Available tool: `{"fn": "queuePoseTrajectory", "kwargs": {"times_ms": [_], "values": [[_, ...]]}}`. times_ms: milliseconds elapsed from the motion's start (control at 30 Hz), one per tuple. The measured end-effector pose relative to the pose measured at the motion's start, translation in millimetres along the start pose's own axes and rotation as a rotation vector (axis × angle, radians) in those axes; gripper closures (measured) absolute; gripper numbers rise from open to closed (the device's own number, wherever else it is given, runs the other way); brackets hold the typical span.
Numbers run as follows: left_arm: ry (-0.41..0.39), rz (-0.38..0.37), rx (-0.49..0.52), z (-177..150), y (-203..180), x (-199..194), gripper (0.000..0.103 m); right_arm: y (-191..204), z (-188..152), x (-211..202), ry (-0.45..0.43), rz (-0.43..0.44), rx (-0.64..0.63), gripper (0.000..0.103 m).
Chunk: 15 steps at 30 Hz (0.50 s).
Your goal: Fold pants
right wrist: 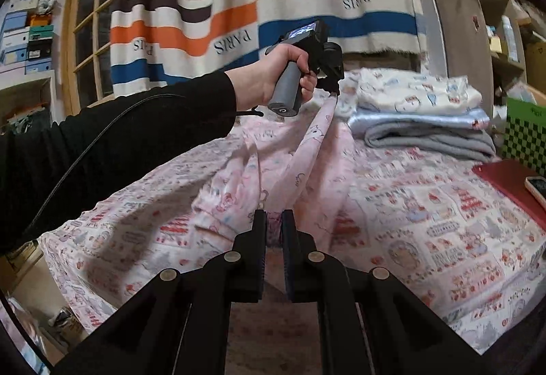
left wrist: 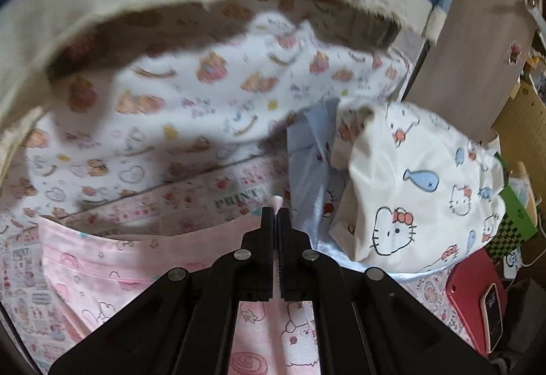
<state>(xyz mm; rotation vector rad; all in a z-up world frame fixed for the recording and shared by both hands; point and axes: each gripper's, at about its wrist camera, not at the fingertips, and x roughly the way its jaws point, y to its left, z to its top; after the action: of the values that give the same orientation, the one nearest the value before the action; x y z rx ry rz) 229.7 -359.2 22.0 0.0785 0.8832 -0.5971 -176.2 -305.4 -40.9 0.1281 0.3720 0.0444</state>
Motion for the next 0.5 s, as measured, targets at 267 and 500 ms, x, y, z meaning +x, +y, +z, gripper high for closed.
{"fn": "queuePoseTrajectory", "kwargs": {"times_ms": [267,500], "values": [[0.030,0.025,0.020,-5,-4,21,0.099,-5,-6,2,0.011,-0.025,-0.007,0.094],[-0.072,0.126,0.146,-14,-2,-12,0.054,-15,-6,4,0.029,-0.065,0.008,0.074]]}}
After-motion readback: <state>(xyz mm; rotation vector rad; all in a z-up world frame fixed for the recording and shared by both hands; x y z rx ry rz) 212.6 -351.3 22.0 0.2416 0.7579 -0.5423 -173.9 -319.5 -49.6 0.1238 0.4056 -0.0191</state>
